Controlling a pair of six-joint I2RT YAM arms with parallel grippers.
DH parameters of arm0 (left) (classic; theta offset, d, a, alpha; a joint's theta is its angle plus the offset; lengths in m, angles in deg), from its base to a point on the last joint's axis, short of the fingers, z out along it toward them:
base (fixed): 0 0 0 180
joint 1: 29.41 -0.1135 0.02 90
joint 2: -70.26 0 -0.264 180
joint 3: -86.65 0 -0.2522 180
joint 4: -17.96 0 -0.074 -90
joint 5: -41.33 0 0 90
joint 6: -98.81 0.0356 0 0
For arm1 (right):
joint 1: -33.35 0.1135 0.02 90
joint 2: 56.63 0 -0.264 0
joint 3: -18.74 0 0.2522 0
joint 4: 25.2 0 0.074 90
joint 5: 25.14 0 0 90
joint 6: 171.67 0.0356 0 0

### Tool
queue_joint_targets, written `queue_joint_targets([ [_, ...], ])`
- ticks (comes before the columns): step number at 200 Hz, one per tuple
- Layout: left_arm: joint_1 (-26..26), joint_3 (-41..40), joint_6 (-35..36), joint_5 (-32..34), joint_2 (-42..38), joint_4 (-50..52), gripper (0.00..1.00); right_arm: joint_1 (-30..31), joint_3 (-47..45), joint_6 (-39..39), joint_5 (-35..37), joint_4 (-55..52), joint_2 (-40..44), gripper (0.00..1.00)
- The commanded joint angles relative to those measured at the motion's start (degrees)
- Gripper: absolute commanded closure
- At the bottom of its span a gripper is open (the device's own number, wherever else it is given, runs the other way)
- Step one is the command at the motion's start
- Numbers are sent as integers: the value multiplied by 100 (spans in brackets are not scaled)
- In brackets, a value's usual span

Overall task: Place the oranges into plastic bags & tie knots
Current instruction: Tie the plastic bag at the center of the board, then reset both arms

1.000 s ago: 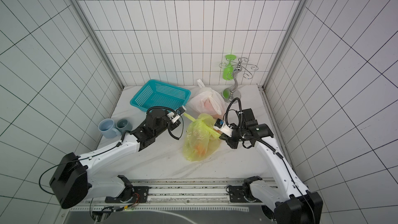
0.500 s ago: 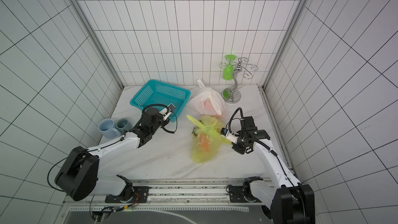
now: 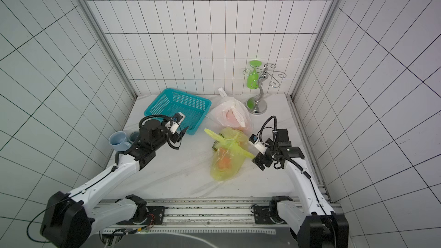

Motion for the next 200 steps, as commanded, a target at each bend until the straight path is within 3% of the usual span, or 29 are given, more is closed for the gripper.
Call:
queue_joint_targets([
  [1,-698,-197,-1112,-401,-272,75,5,-679,581,1598,207,1520,-46,1],
  [38,-2295,-1091,-2601,-378,-163,-1227,2,-1495,-239,3132,479,3733,-239,0],
  [61,-2863,-1395,-2673,-467,273,-1795,2,-1494,-996,3391,376,4999,-529,1],
  [96,-2859,-2024,-2026,-810,1065,-3050,3,-1355,-2193,3933,99,7375,-1041,1],
  [109,-2769,-2218,-2017,-691,1284,-3701,2,-1194,-2537,3929,167,8212,-1224,1],
  [137,-2497,-2113,-1993,-132,1383,-3809,3,-979,-2958,4036,278,9920,-1842,0],
  [152,-2294,-2058,-1941,123,1524,-3988,3,-959,-2715,4259,379,9673,-2016,1],
  [174,-2144,-1934,-2162,259,1719,-4048,3,-871,-2945,4446,465,10754,-2467,0],
  [189,-2133,-2031,-2330,256,1831,-4442,3,-752,-2967,4395,632,11205,-2851,0],
  [200,-2085,-2244,-2349,274,2071,-5079,3,-619,-2929,4211,745,10934,-2866,0],
])
